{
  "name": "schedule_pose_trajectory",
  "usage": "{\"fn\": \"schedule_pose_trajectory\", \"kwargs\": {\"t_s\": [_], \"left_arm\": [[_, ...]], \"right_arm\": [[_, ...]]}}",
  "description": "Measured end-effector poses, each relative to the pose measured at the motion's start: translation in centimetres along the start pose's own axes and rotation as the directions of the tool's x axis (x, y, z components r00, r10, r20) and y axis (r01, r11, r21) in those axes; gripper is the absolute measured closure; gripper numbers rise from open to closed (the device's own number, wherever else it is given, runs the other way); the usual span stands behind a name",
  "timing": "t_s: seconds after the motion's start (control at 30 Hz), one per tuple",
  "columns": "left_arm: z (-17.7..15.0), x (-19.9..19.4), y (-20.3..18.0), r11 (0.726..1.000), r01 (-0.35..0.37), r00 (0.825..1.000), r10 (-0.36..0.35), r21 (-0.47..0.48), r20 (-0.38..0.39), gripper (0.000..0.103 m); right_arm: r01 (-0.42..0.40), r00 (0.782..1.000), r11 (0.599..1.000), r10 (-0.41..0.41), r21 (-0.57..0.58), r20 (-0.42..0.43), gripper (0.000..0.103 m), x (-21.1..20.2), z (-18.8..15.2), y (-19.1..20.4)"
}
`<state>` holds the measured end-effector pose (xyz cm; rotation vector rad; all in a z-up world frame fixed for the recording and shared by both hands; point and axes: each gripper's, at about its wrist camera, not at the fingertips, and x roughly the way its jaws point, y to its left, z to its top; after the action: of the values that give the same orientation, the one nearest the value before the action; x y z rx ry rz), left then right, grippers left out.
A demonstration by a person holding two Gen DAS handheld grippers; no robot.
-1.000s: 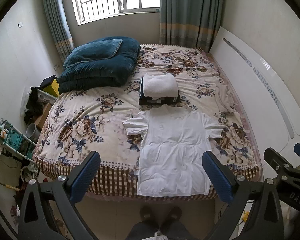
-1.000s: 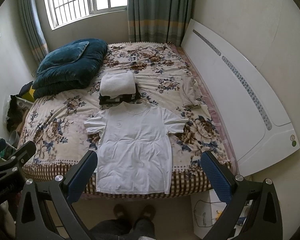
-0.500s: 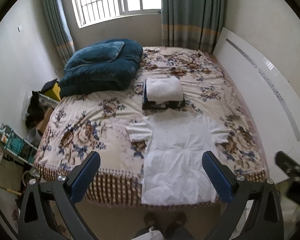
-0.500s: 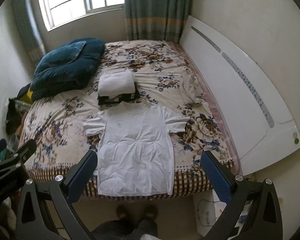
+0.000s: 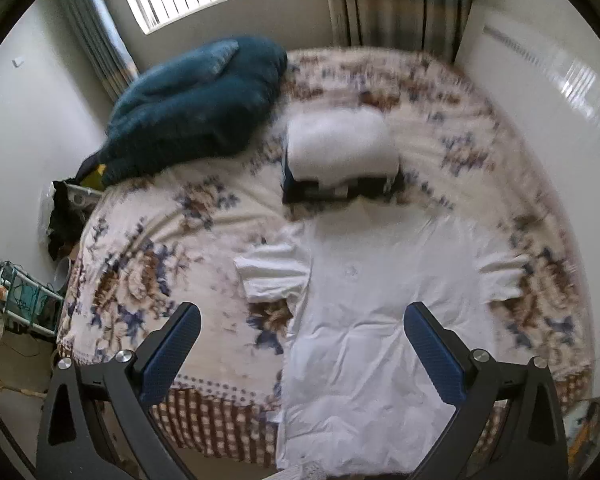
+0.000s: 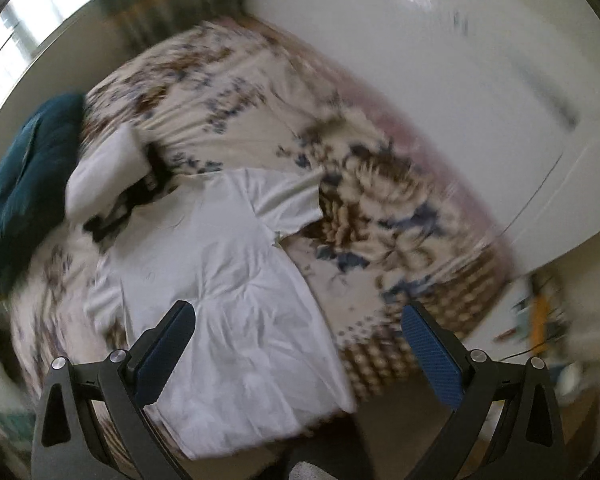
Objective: Fold small clothes
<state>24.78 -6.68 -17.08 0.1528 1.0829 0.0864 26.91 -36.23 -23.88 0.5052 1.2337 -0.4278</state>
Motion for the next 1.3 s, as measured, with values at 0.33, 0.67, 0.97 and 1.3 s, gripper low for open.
{"fn": "schedule_pose_trajectory", "kwargs": {"t_s": [0.33, 0.67, 0.97, 1.3], "left_arm": [[-1.3, 22.4, -6.2, 0.997, -0.072, 0.969, 0.065, -0.022, -0.240, 0.000], [-0.6, 31.2, -8.4, 0.998, 0.002, 0.959, -0.018, -0.056, -0.283, 0.000], [-0.2, 30.2, -2.3, 0.994, -0.029, 0.970, 0.003, -0.106, -0.244, 0.000], [-3.6, 30.8, 6.1, 0.977, -0.130, 0.954, 0.076, -0.171, -0.290, 0.000]], "right_arm": [[-0.092, 0.960, 0.878, 0.202, 0.469, -0.191, 0.019, 31.5, 6.5, -8.1], [-0.227, 0.956, 0.762, 0.292, 0.606, -0.009, 0.098, 42.2, 7.6, -6.9], [-0.140, 0.986, 0.990, 0.142, -0.029, 0.089, 0.099, 34.9, 9.3, 11.7], [-0.072, 0.988, 0.780, -0.030, -0.622, -0.151, 0.087, 41.0, -4.3, 28.5]]}}
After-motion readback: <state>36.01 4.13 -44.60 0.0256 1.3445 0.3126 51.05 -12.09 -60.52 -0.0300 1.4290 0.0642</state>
